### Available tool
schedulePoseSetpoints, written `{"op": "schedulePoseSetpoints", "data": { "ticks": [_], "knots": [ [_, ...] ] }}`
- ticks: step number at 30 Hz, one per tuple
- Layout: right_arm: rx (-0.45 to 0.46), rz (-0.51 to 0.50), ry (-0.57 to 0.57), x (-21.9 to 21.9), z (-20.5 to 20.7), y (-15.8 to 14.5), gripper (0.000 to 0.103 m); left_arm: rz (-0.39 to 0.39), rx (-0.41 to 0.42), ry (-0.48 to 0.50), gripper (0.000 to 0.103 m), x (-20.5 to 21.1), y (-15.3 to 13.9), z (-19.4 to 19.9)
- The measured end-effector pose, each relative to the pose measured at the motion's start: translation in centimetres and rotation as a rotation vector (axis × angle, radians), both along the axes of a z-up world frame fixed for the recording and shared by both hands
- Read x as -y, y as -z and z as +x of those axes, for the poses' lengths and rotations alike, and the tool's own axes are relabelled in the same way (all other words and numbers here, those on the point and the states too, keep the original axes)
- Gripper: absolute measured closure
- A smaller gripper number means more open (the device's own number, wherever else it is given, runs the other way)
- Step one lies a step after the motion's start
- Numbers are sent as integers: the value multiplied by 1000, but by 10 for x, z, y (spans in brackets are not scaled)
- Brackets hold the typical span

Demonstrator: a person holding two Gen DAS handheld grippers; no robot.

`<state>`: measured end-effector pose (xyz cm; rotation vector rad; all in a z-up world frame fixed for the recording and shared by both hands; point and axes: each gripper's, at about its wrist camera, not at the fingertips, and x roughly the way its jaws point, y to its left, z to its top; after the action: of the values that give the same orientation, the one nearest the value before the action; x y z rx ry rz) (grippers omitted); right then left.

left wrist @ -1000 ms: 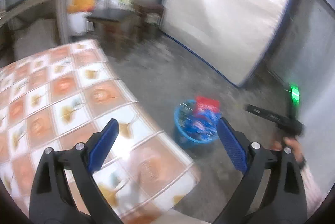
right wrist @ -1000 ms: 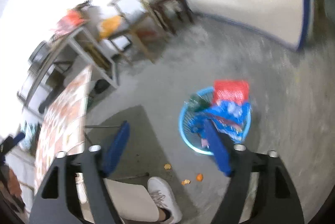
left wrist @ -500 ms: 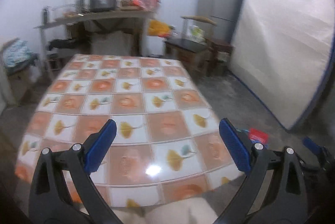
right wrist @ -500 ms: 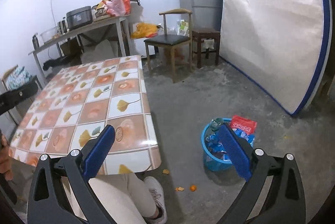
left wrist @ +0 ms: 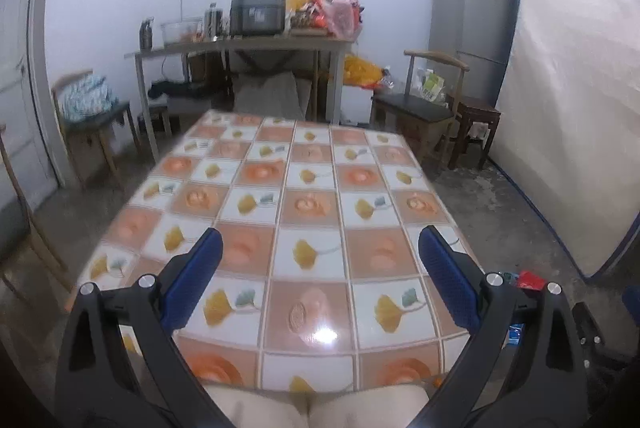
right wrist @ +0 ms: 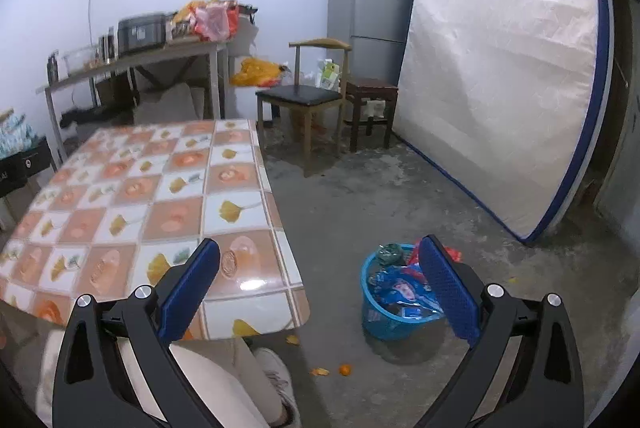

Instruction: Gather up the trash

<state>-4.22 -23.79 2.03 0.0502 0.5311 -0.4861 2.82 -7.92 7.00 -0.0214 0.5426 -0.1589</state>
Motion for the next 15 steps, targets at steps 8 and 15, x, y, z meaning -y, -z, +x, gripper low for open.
{"op": "schedulePoseSetpoints", "data": {
  "ticks": [8, 15],
  "knots": [
    [-124, 74, -13, 1, 1, 26, 6, 71, -157, -6, 9, 6, 45, -2],
    [-157, 65, 9, 5, -4, 35, 6, 104, -158, 27, 9, 15, 51, -6]
  ]
}}
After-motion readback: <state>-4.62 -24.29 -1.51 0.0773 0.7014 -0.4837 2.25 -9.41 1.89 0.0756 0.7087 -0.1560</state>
